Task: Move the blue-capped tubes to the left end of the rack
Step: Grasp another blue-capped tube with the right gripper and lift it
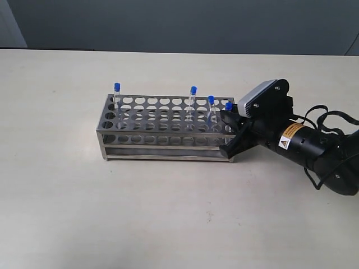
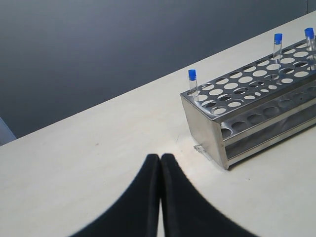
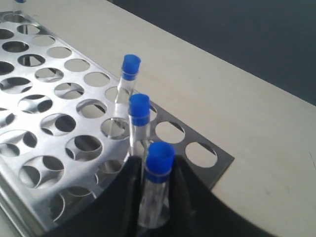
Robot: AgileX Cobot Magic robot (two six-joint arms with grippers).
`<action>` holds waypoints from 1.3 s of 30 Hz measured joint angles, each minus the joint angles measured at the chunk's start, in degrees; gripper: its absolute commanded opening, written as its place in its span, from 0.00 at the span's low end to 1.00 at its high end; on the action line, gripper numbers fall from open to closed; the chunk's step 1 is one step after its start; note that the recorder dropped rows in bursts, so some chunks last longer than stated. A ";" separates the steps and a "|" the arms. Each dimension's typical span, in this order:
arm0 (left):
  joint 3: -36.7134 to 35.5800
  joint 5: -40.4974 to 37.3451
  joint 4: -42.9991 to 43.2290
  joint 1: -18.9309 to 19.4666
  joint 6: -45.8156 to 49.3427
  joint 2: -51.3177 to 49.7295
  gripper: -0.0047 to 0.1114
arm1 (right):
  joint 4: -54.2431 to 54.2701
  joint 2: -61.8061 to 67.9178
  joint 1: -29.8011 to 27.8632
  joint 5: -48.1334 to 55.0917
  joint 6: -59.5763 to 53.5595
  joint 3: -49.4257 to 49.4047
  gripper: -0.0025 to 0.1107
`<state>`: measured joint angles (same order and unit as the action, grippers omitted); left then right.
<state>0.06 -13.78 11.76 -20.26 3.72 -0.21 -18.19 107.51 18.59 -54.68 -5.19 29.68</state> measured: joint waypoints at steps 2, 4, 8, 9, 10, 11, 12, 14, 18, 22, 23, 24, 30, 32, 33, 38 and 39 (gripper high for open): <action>0.00 0.00 0.00 0.00 0.00 0.00 0.04 | 0.00 0.00 0.00 0.00 -0.01 0.00 0.02; 0.00 0.00 0.00 0.00 0.00 0.00 0.04 | 0.00 0.05 0.00 0.00 0.08 0.00 0.01; 0.00 0.00 0.00 0.00 0.00 0.00 0.04 | 0.00 0.05 0.12 -0.12 0.08 0.00 0.01; 0.00 0.00 0.00 0.00 0.00 0.00 0.04 | 0.00 0.05 0.21 -0.24 0.12 0.00 0.01; 0.00 0.00 0.00 0.00 0.00 0.00 0.04 | 0.00 0.05 0.34 -0.24 0.12 0.00 0.01; 0.00 0.00 0.00 0.00 0.00 0.00 0.04 | 0.00 -0.11 0.34 -0.24 0.12 0.00 0.01; 0.00 0.00 0.00 0.00 0.00 0.00 0.04 | 0.00 -0.49 0.34 -0.24 0.12 0.00 0.01; 0.00 0.00 0.00 0.00 0.00 0.00 0.04 | 0.00 -1.70 0.34 -0.24 0.12 0.00 0.01; 0.00 0.00 0.00 0.00 0.00 0.00 0.04 | 0.00 -4.12 0.34 0.23 0.50 0.00 0.01; 0.00 0.00 0.00 0.00 0.00 0.00 0.04 | 0.00 -6.13 0.34 1.36 0.49 0.00 0.01; 0.00 0.00 0.00 0.00 0.00 0.00 0.04 | 0.00 -6.54 0.34 1.82 0.49 0.00 0.01; 0.00 0.00 0.00 0.00 0.00 0.00 0.04 | 0.00 -6.77 0.34 2.33 0.49 0.00 0.01; 0.00 0.00 0.00 0.00 0.00 0.00 0.04 | -0.61 -9.54 0.47 3.10 1.44 0.00 0.01; 0.00 0.00 0.00 0.00 0.00 0.00 0.04 | -1.08 -10.25 0.47 3.10 2.79 0.00 0.01; 0.00 0.00 0.00 0.00 0.00 0.00 0.04 | -1.23 -10.47 0.47 3.10 3.31 0.00 0.01; 0.00 0.00 0.00 0.00 0.00 0.00 0.04 | -1.58 -13.05 0.61 2.90 4.00 0.11 0.01; 0.00 0.00 0.00 0.00 0.00 0.00 0.04 | -1.47 -14.10 0.61 2.78 4.79 0.11 0.01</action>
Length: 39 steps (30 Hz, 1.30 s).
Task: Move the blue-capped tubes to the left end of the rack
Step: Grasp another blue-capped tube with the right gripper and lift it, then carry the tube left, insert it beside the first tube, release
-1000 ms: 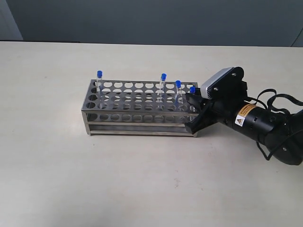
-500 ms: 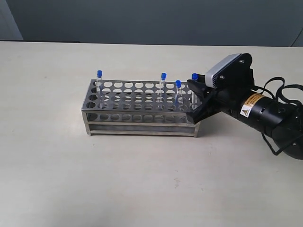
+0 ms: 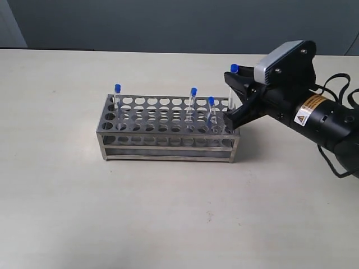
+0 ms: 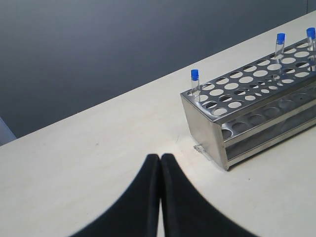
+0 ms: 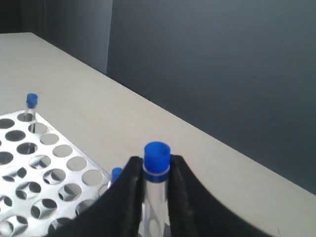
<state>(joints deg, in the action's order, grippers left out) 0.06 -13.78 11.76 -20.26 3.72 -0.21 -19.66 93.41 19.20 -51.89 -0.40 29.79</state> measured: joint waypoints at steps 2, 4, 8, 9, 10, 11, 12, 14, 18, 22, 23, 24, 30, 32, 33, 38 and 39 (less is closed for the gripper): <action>0.00 0.00 0.00 0.00 0.00 0.00 0.04 | -0.89 -1.67 0.00 0.22 1.85 0.03 0.01; 0.00 0.00 0.00 0.00 0.00 0.00 0.04 | -2.01 -3.25 1.14 1.02 3.12 0.03 0.01; 0.00 0.00 0.00 0.00 0.00 0.00 0.04 | -3.43 -5.17 5.80 6.47 6.38 2.73 0.01; 0.00 0.00 0.00 0.00 0.00 0.00 0.04 | -4.05 -5.27 6.59 7.63 7.41 3.75 0.01; 0.00 0.00 0.00 0.00 0.00 0.00 0.04 | -5.49 -5.27 8.74 10.35 9.88 6.70 0.01; 0.00 0.00 0.00 0.00 0.00 0.00 0.04 | -5.86 -5.17 9.87 11.01 10.63 7.96 0.01; 0.00 0.00 0.00 0.00 0.00 0.00 0.04 | -6.55 -4.60 12.09 11.97 11.92 11.15 0.01; 0.00 0.00 0.00 0.00 0.00 0.00 0.04 | -7.11 -2.36 14.71 13.43 13.60 15.85 0.01; 0.00 -0.10 0.00 0.00 0.00 0.00 0.04 | -9.07 6.04 18.10 18.45 17.98 25.11 0.01; 0.00 -0.10 0.00 0.00 0.00 0.00 0.04 | -12.03 12.54 20.10 19.85 24.72 33.08 0.01; 0.00 -0.10 0.00 0.00 0.00 0.00 0.04 | -13.68 13.91 20.50 19.85 26.84 34.46 0.01; 0.00 -0.10 0.00 0.00 0.00 0.00 0.04 | -14.24 14.51 20.50 19.85 27.60 34.95 0.01; 0.00 -0.63 0.00 0.00 0.00 0.00 0.04 | -15.98 18.16 20.50 19.99 29.40 38.31 0.01; 0.00 -0.63 0.00 0.00 0.00 0.00 0.04 | -15.98 19.05 20.50 20.24 29.61 39.42 0.01; 0.00 -0.63 0.00 0.00 0.00 0.00 0.04 | -15.98 19.52 20.50 20.26 29.74 39.74 0.01; 0.00 -0.71 0.00 0.00 0.00 0.00 0.04 | -16.09 22.31 20.50 21.56 29.74 42.26 0.01; 0.00 -0.71 0.10 0.00 0.00 0.00 0.04 | -16.17 22.75 20.50 21.85 29.74 42.63 0.01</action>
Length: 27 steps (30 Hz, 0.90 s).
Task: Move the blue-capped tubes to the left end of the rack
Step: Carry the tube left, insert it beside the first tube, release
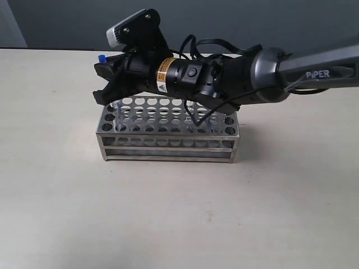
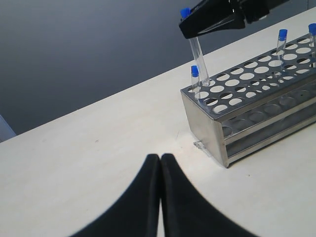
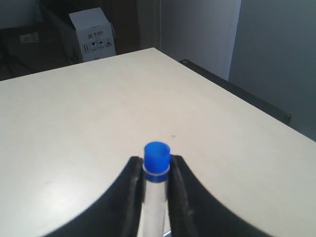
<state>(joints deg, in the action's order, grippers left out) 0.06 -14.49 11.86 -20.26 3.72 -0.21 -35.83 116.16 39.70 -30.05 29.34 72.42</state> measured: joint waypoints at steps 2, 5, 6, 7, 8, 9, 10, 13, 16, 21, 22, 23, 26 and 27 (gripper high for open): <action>0.00 0.00 0.00 0.00 0.00 0.00 0.04 | 0.00 1.03 0.00 0.49 0.00 0.86 0.01; 0.00 0.00 0.00 0.00 0.00 0.00 0.04 | 0.00 2.43 0.00 0.63 0.12 2.14 0.01; 0.00 0.00 0.00 0.00 0.00 0.00 0.04 | 0.00 2.77 0.00 0.79 0.12 2.48 0.01; 0.00 0.00 0.00 0.00 0.00 0.00 0.04 | 0.00 3.19 0.00 0.91 0.12 2.98 0.01; 0.00 0.00 0.00 0.00 0.00 0.00 0.04 | 0.00 3.67 0.00 0.94 0.12 3.28 0.01; 0.00 0.00 0.00 0.00 0.00 0.00 0.04 | 0.00 3.98 0.00 1.17 0.12 3.41 0.01; 0.00 0.00 0.00 0.00 0.00 0.00 0.04 | 0.00 4.49 -0.10 1.17 0.12 3.45 0.01; 0.00 0.00 0.00 0.00 0.00 0.00 0.04 | 0.00 5.48 -0.10 1.43 0.26 3.45 0.01; 0.00 -0.05 0.00 0.00 0.00 0.00 0.04 | 0.00 6.41 -0.10 1.64 1.02 3.45 0.01; 0.00 -0.14 0.00 0.00 0.00 0.00 0.04 | 0.00 7.44 -0.10 1.78 2.28 3.55 0.01; 0.00 -0.14 0.00 0.00 0.00 0.00 0.04 | 0.00 7.44 -0.10 1.78 2.41 3.55 0.01; 0.00 -0.14 0.00 0.00 0.00 0.00 0.04 | 0.00 7.44 -0.10 1.78 2.53 3.55 0.01; 0.00 -0.14 0.00 0.00 0.00 0.00 0.04 | 0.00 7.44 -0.10 2.52 2.64 3.66 0.07; 0.00 -0.14 0.00 0.00 0.00 0.00 0.04 | 0.00 7.44 -0.10 2.93 2.75 3.66 0.12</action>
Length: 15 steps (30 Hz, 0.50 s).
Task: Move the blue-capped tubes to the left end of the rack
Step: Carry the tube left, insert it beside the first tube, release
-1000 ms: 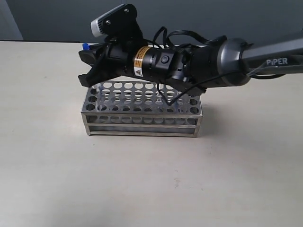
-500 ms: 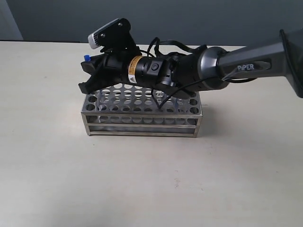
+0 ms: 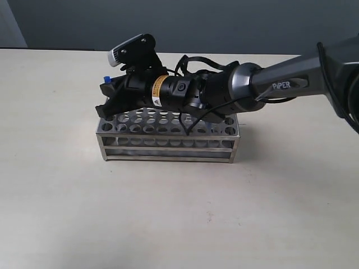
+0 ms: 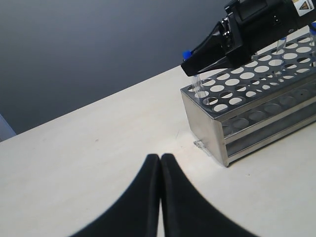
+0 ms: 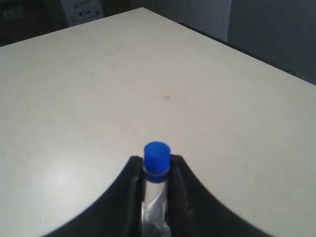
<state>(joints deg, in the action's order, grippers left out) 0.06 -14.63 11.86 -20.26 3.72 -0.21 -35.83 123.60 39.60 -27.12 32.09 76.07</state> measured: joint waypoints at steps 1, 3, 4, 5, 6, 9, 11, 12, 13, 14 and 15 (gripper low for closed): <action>0.00 0.00 0.00 0.00 0.00 0.00 0.04 | 0.00 0.00 0.00 0.26 0.00 0.00 0.18; 0.00 0.00 0.00 0.00 0.00 0.00 0.04 | 0.00 0.00 0.00 0.65 0.03 0.00 0.29; 0.00 0.00 0.00 0.00 0.00 0.00 0.04 | 0.00 0.00 0.00 1.00 0.03 0.00 0.36; 0.00 0.00 0.00 0.00 0.00 0.00 0.04 | 0.00 0.10 0.00 1.42 0.03 0.00 0.39; 0.00 0.00 0.00 0.00 0.00 0.00 0.04 | 0.00 0.10 0.00 1.67 0.25 0.00 0.42; 0.00 0.00 0.00 0.00 0.00 0.00 0.04 | 0.00 0.10 0.00 1.81 0.75 0.00 0.42; 0.00 0.00 0.00 0.00 0.00 0.00 0.04 | 0.00 0.10 0.00 1.91 0.99 0.00 0.40; 0.00 0.00 0.00 0.00 0.00 0.00 0.04 | 0.00 0.10 0.00 2.01 1.03 0.00 0.39; 0.00 0.00 0.00 0.00 0.00 0.00 0.04 | 0.00 0.10 0.00 1.95 1.11 0.00 0.38; 0.00 0.00 0.00 0.00 0.00 0.00 0.04 | 0.00 0.10 0.00 1.95 1.25 0.00 0.38; 0.00 0.00 0.00 0.00 0.00 0.00 0.04 | 0.00 -0.04 0.00 2.06 1.30 0.00 0.38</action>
<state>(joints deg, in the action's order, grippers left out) 0.06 -14.63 11.86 -20.26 3.72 -0.21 -35.83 123.56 39.60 -25.06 33.39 76.07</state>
